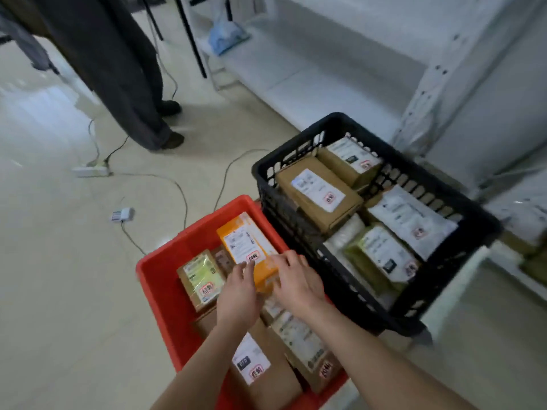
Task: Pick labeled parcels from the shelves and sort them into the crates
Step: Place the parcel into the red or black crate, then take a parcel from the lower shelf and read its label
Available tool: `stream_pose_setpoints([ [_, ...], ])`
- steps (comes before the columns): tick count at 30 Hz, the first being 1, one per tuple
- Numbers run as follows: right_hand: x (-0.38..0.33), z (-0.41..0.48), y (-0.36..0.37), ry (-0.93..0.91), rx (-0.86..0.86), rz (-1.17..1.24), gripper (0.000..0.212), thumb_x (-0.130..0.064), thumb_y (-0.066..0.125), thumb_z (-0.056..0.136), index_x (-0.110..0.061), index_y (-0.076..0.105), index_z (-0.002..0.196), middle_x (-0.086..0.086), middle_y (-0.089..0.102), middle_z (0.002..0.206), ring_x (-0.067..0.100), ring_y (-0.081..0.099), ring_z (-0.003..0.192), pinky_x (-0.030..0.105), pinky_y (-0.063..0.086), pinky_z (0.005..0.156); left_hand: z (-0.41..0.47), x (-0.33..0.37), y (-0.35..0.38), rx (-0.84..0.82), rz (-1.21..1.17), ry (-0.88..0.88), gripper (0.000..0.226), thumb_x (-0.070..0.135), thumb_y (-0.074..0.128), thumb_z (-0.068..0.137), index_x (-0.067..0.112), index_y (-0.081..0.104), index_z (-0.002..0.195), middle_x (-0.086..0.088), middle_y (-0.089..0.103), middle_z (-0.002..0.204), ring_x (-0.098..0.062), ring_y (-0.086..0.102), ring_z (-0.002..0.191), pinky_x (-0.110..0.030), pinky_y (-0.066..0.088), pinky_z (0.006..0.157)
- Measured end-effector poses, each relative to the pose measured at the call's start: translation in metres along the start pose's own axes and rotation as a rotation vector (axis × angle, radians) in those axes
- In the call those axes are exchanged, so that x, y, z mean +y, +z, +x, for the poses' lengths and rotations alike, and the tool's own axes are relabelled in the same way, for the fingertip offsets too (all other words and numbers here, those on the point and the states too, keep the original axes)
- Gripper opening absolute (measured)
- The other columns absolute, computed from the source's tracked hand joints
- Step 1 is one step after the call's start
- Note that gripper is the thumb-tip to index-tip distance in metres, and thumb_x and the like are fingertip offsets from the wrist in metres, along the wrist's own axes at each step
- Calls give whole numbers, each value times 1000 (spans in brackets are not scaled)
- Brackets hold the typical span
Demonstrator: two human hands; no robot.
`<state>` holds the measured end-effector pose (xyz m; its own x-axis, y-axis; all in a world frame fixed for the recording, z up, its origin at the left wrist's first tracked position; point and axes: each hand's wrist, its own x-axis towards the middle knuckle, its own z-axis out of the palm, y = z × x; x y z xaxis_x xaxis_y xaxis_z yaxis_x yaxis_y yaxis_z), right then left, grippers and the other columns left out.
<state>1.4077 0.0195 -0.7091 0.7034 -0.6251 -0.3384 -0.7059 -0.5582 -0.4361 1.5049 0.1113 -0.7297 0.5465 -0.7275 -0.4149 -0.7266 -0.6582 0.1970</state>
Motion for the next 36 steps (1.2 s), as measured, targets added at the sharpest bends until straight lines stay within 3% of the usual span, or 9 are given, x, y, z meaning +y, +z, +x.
stream_pose_setpoints([
  [3,35,-41,-39,67,69,24,51,-24,47,97,-28,30,145,-4,31,143,19,31,132,33,41,99,-16,60,-15,69,66,140,66,26,53,89,21,24,148,0,31,148,-20,45,127,-31,48,85],
  [6,82,-92,-73,164,175,59,49,-23,48,96,-28,32,143,-3,32,140,19,33,130,34,45,96,-39,123,-25,123,127,299,62,24,51,90,19,28,147,-1,35,145,-20,44,127,-29,46,89],
  [14,231,-262,-119,480,279,113,54,-25,52,92,-25,33,143,1,34,142,23,37,128,34,36,104,-135,316,10,-25,325,637,69,30,54,90,19,20,148,-3,24,150,-24,33,135,-35,43,98],
  [18,314,-370,-132,656,296,112,51,-25,52,94,-22,35,142,5,34,142,25,38,129,35,36,102,-208,420,54,-60,404,817,63,30,54,88,18,26,143,-6,28,145,-26,39,128,-35,42,93],
  [21,369,-451,-136,782,328,148,49,-28,52,93,-19,37,139,6,35,140,25,39,127,35,37,101,-263,491,89,-83,459,941,69,31,54,88,18,20,147,-7,24,149,-27,37,130,-35,40,96],
  [28,471,-589,-125,1024,411,228,51,-27,49,94,-16,34,141,5,34,146,25,33,133,36,34,105,-365,619,166,-208,540,1094,64,31,55,89,15,26,144,-8,28,144,-27,42,124,-37,37,100],
  [36,587,-658,-120,1156,485,261,52,-25,52,92,-18,37,141,4,35,142,23,34,130,34,39,101,-397,738,243,-235,563,1237,66,25,55,88,16,23,145,-6,24,147,-27,40,127,-38,42,96],
])
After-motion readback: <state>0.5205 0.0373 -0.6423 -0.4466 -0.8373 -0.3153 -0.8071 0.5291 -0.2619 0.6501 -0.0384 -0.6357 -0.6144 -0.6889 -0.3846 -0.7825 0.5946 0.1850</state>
